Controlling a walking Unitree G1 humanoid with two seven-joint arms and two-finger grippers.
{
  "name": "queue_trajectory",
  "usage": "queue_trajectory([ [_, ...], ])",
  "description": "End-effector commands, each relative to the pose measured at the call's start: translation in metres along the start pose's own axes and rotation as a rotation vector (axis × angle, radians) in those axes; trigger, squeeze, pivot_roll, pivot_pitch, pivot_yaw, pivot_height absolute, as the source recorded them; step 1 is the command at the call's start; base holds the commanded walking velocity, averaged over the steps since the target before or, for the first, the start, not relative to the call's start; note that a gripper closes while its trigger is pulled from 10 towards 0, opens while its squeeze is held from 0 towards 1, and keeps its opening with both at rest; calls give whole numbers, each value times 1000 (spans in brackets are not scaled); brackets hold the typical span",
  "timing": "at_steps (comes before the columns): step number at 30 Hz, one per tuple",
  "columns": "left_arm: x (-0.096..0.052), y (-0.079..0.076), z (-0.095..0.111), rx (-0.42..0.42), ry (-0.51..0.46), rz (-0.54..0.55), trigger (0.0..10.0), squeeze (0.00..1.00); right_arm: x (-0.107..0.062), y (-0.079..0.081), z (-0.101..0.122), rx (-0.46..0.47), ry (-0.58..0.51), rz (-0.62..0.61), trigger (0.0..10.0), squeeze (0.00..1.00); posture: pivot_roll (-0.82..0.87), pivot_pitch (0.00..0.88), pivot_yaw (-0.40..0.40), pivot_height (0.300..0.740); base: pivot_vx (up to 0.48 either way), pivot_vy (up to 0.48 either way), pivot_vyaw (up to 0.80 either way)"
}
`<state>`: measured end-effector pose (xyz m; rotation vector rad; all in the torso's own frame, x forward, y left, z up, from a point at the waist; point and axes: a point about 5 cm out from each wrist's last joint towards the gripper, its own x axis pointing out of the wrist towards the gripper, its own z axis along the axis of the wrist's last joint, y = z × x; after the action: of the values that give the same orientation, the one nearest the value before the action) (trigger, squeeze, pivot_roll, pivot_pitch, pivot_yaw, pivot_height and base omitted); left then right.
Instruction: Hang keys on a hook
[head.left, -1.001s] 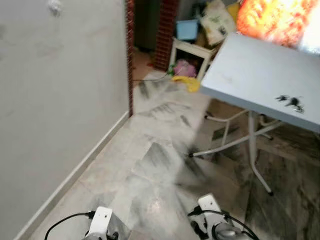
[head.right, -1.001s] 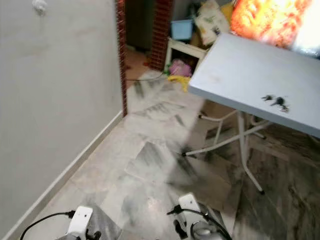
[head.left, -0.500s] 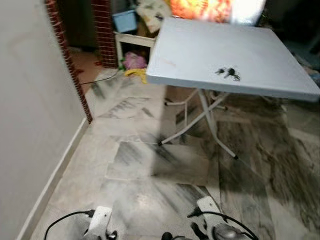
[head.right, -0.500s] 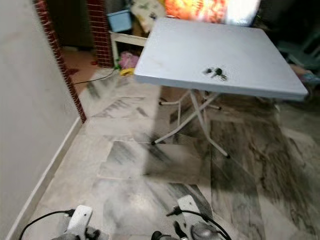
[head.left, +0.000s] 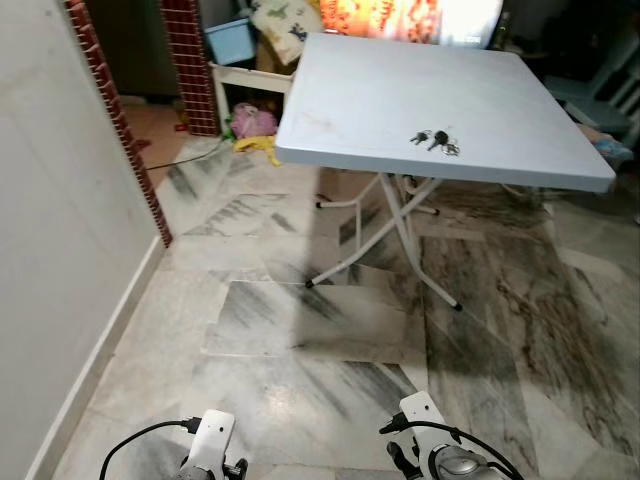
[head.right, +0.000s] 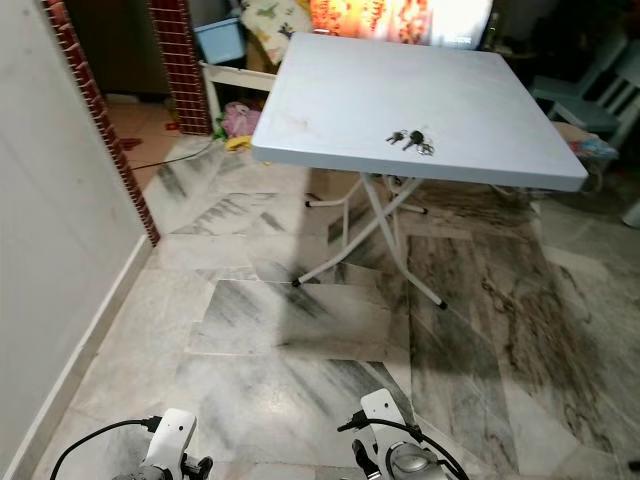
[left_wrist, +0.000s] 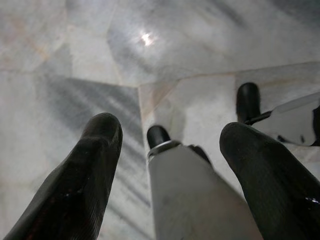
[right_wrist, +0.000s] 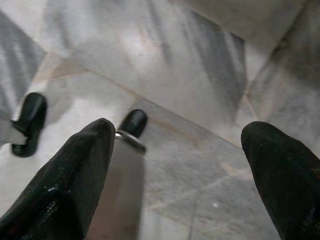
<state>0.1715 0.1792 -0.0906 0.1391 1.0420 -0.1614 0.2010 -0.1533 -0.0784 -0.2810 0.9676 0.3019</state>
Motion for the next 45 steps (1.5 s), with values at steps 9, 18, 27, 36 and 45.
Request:
queue_trajectory([
  [9,0,1,-2,10,12,-1,10000,0,0,-1,-1,28,-5,-5,10000,0,35,95,-47,740,0,0,0],
  [18,-1,0,0,-24,-21,-26,10000,0,1,2,14,103,-77,8,10000,0,33,99,-44,740,0,0,0],
  [27,-2,0,11,-71,-162,-33,10000,0,-5,-18,72,185,-390,-32,10000,0,25,107,-42,740,0,0,0],
  [36,-44,34,110,-71,-791,81,10000,0,-28,-51,106,164,-622,-182,10000,0,8,119,-40,740,0,0,0],
  [45,-98,27,117,-72,-973,209,10000,0,-75,-57,115,170,-808,-258,10000,0,-9,162,-31,740,0,0,0],
])
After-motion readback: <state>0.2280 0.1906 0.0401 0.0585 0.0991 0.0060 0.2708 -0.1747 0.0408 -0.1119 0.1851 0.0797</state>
